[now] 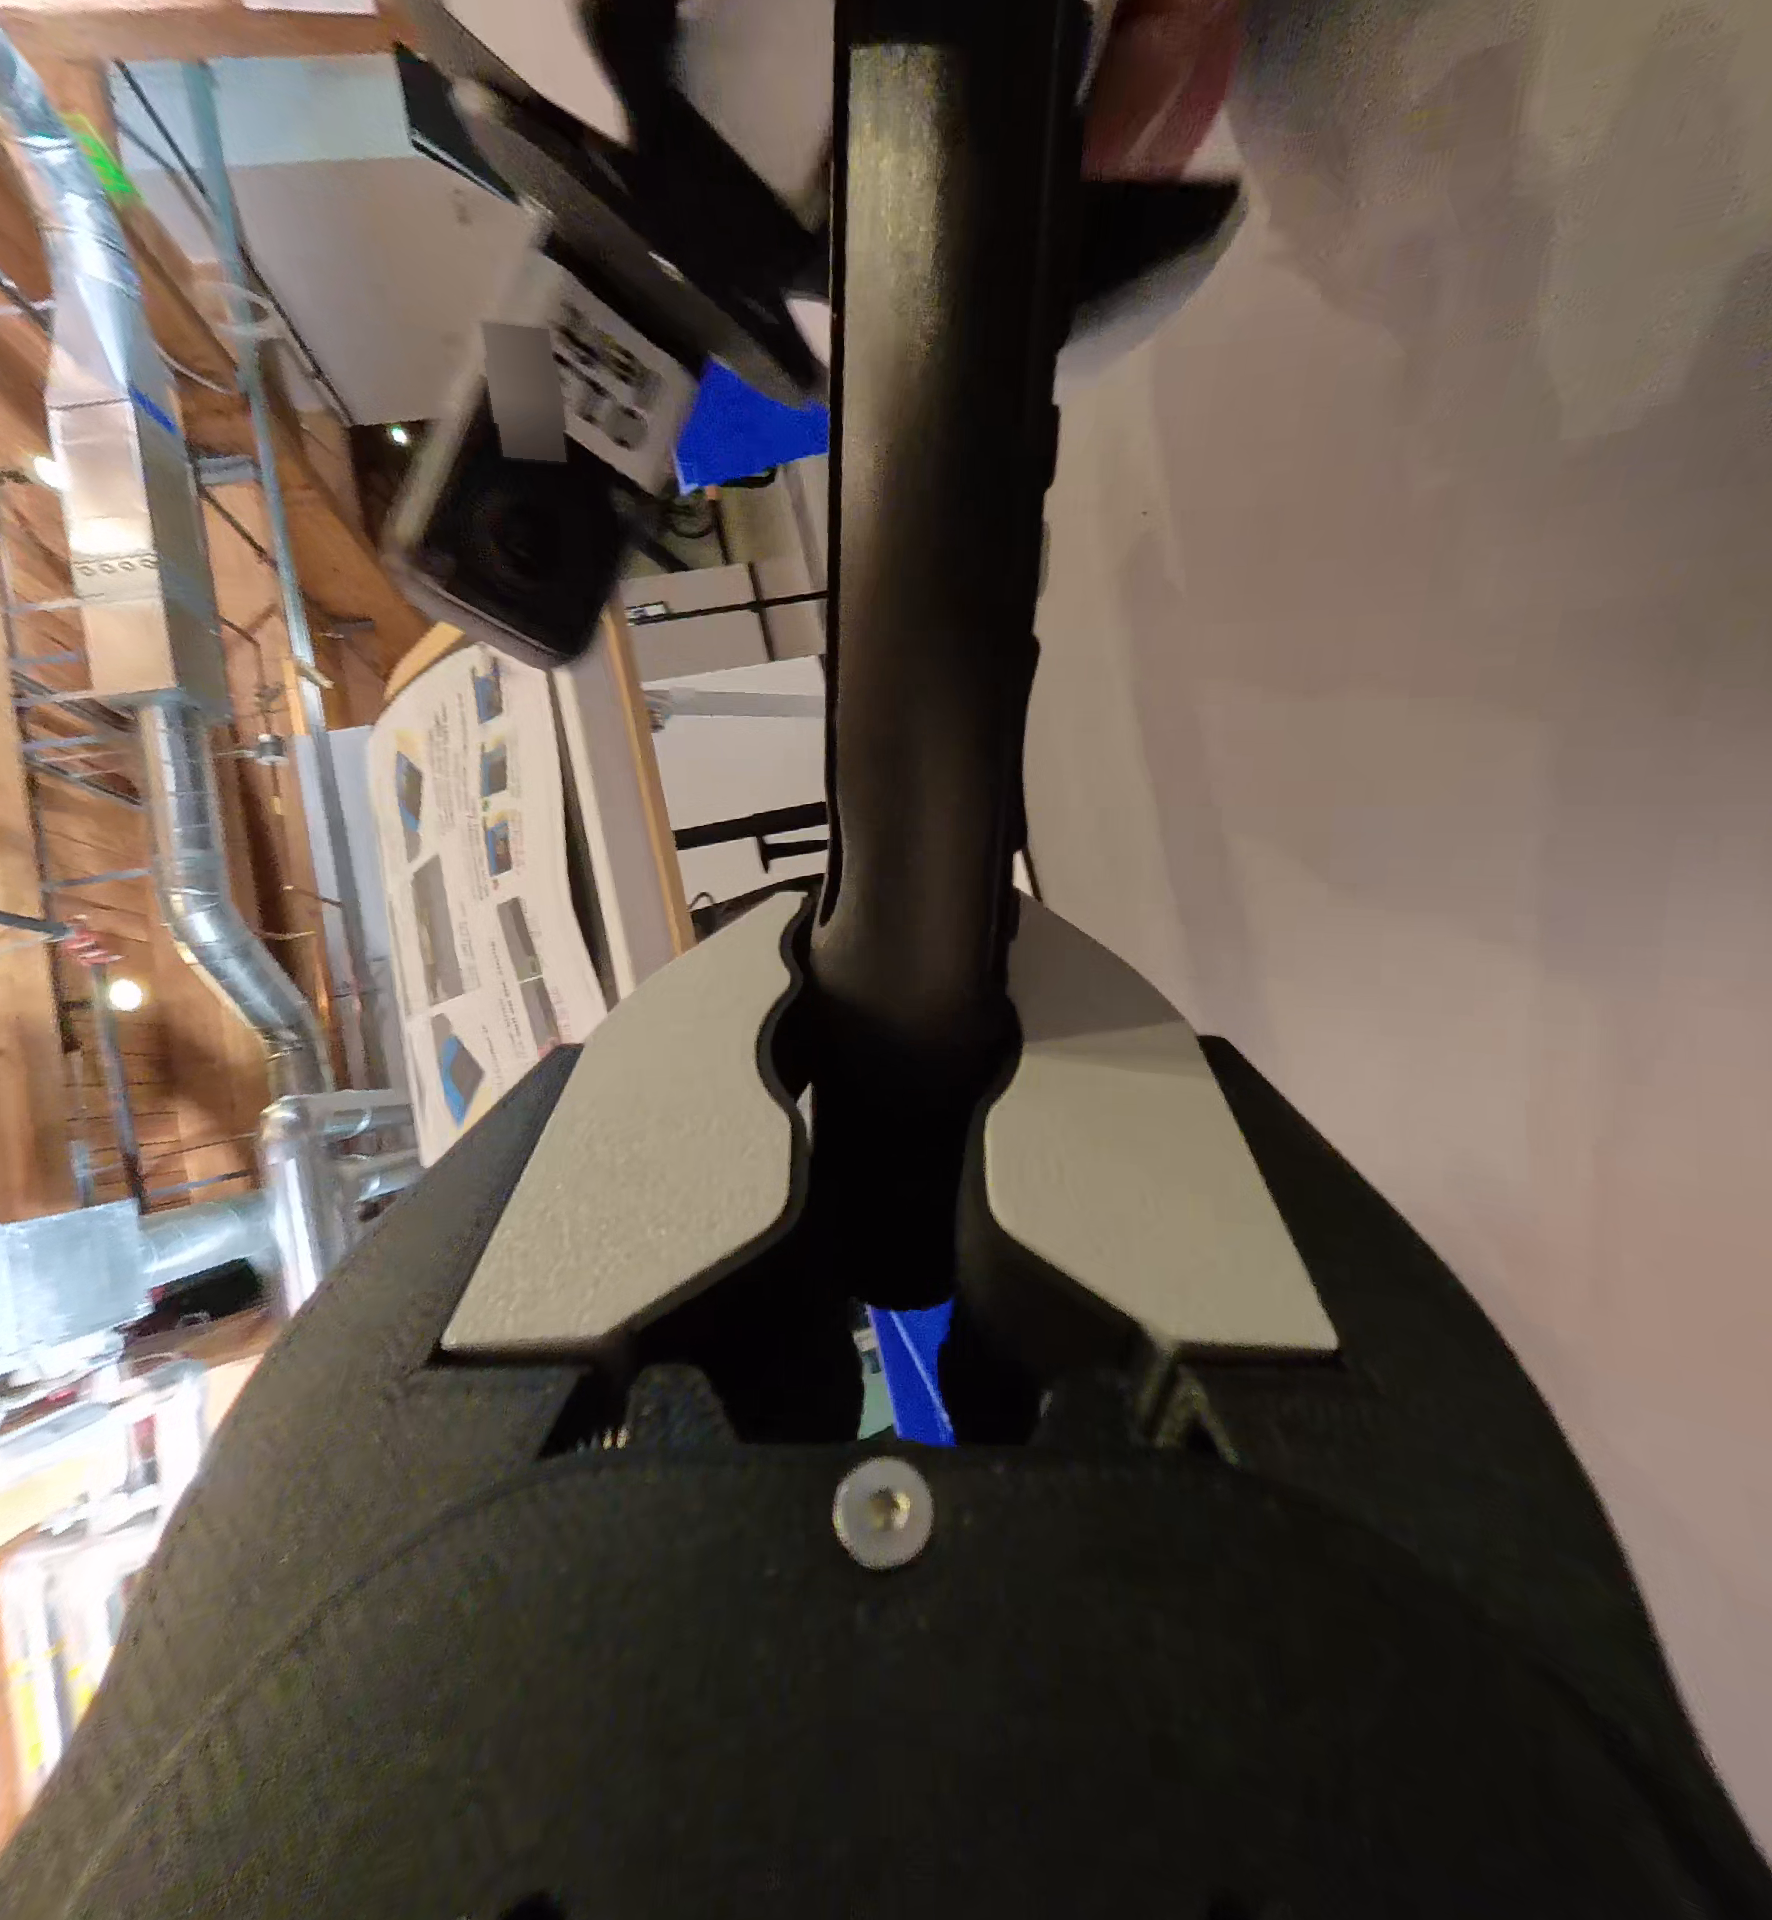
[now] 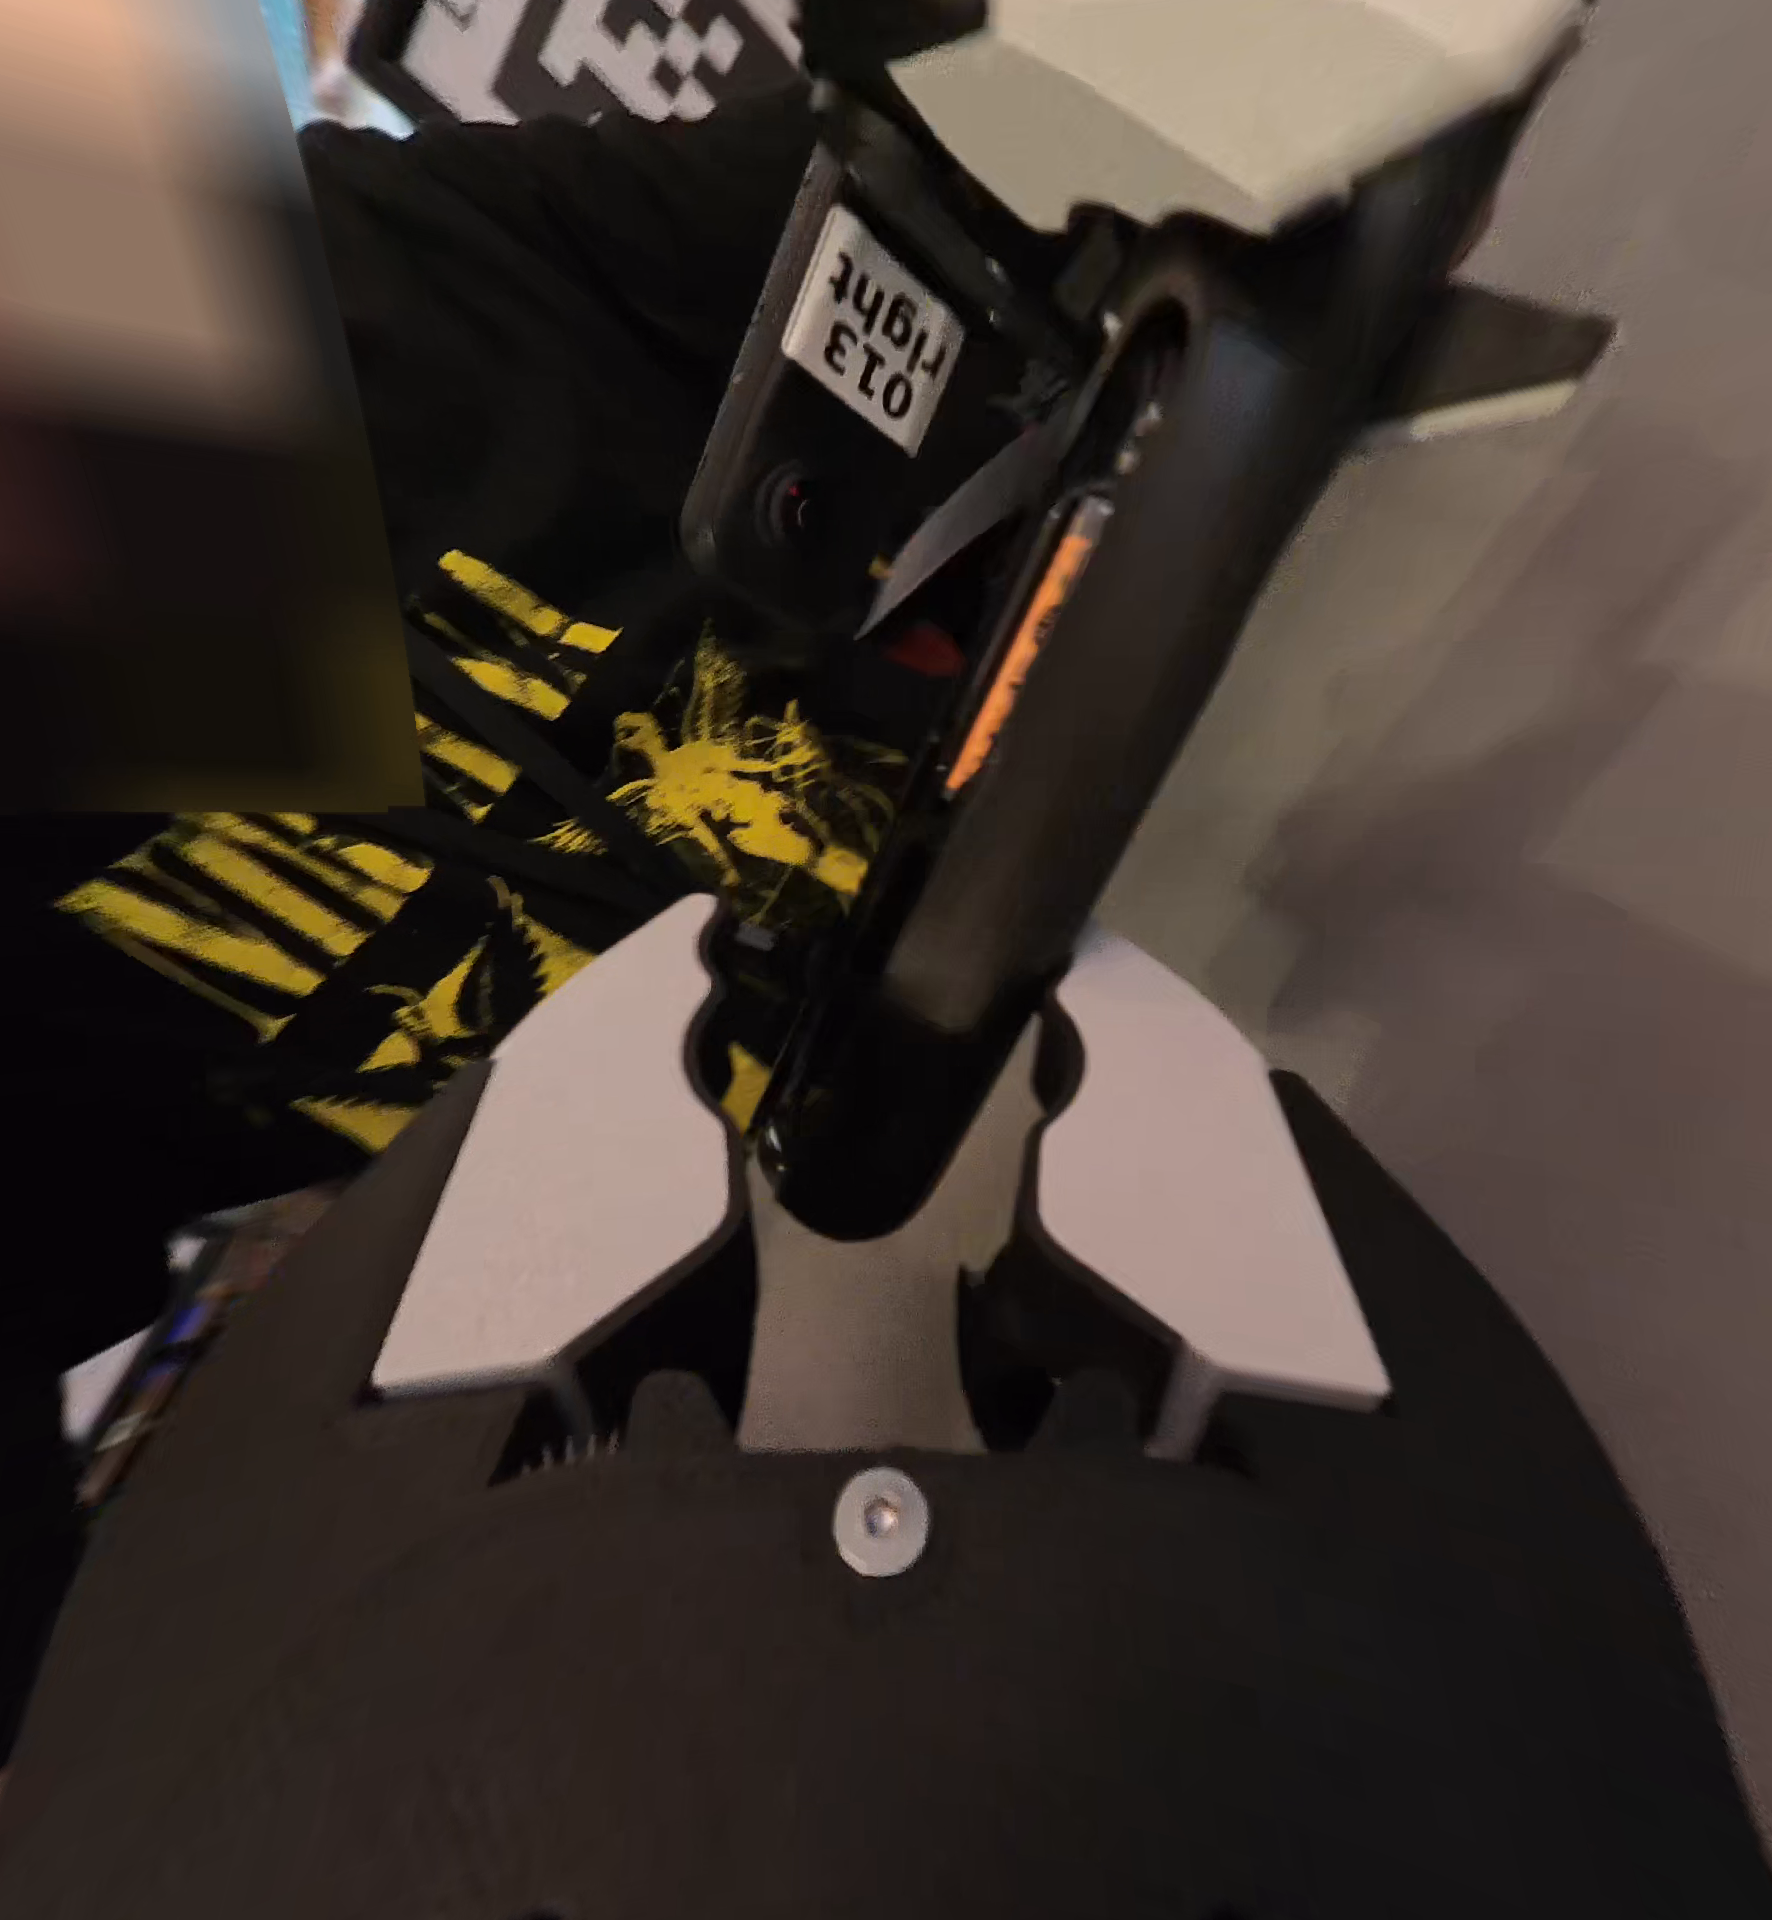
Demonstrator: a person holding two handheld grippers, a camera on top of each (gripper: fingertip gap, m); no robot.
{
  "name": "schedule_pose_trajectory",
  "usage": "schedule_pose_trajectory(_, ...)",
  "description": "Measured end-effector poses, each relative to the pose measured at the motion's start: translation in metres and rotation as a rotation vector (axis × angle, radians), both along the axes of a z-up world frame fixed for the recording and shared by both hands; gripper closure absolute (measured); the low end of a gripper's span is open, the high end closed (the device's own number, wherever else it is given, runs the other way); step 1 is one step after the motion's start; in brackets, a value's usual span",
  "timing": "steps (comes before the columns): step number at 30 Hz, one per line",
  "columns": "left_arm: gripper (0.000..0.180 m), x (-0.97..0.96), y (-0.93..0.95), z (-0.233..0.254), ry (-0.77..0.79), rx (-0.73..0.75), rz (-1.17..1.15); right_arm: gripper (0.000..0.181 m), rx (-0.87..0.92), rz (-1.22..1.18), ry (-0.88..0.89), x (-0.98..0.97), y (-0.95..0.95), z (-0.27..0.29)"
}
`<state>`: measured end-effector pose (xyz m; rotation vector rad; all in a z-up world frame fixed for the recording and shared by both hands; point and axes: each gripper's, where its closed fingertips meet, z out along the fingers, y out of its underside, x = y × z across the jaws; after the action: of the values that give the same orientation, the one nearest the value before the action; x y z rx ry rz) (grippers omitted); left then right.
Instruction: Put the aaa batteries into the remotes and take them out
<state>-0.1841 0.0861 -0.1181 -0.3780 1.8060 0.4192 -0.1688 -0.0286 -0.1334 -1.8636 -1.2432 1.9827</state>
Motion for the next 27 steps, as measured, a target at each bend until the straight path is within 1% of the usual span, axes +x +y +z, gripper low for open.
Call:
schedule_pose_trajectory(1, 0.153, -0.001, 0.002, -0.001, 0.012, -0.025, 0.003, 0.117, 0.072, -0.046, -0.03, 0.001, 0.005, 0.001)
schedule_pose_trajectory(2, 0.153, -0.002, 0.002, -0.003, 0.029, -0.076, -0.004, 0.116, 0.174, -0.09, -0.084, 0.003, 0.01, -0.002)
schedule_pose_trajectory(3, 0.153, -0.001, -0.001, -0.006, 0.05, -0.123, -0.02, 0.116, 0.268, -0.137, -0.094, 0.005, 0.014, 0.003)
schedule_pose_trajectory(5, 0.153, 0.0, -0.004, -0.013, 0.091, -0.168, -0.049, 0.117, 0.438, -0.246, -0.123, 0.01, 0.024, 0.014)
schedule_pose_trajectory(6, 0.153, 0.002, -0.005, -0.017, 0.101, -0.194, -0.061, 0.117, 0.502, -0.258, -0.145, 0.013, 0.022, 0.016)
schedule_pose_trajectory(8, 0.153, 0.004, -0.007, -0.023, 0.116, -0.204, -0.085, 0.118, 0.651, -0.337, -0.215, 0.02, 0.029, 0.018)
schedule_pose_trajectory(11, 0.153, 0.006, -0.014, -0.038, 0.195, -0.226, -0.123, 0.119, 0.812, -0.33, -0.288, 0.014, 0.021, 0.014)
schedule_pose_trajectory(12, 0.153, 0.007, -0.016, -0.04, 0.219, -0.239, -0.132, 0.115, 0.861, -0.312, -0.315, 0.01, 0.019, 0.008)
schedule_pose_trajectory(15, 0.153, 0.01, -0.018, -0.045, 0.294, -0.254, -0.128, 0.107, 0.939, -0.287, -0.331, -0.006, 0.015, -0.002)
schedule_pose_trajectory(17, 0.153, 0.009, -0.02, -0.048, 0.357, -0.28, -0.134, 0.105, 0.99, -0.277, -0.335, -0.016, 0.017, -0.007)
schedule_pose_trajectory(19, 0.153, 0.007, -0.024, -0.048, 0.411, -0.285, -0.151, 0.107, 1.024, -0.268, -0.33, -0.022, 0.019, -0.011)
schedule_pose_trajectory(22, 0.153, 0.007, -0.03, -0.044, 0.452, -0.285, -0.186, 0.118, 1.065, -0.239, -0.298, -0.029, 0.017, -0.013)
schedule_pose_trajectory(24, 0.153, 0.005, -0.032, -0.041, 0.475, -0.298, -0.204, 0.118, 1.086, -0.237, -0.276, -0.031, 0.015, -0.012)
schedule_pose_trajectory(27, 0.153, 0.007, -0.035, -0.035, 0.461, -0.343, -0.218, 0.118, 1.11, -0.267, -0.247, -0.03, 0.015, -0.005)
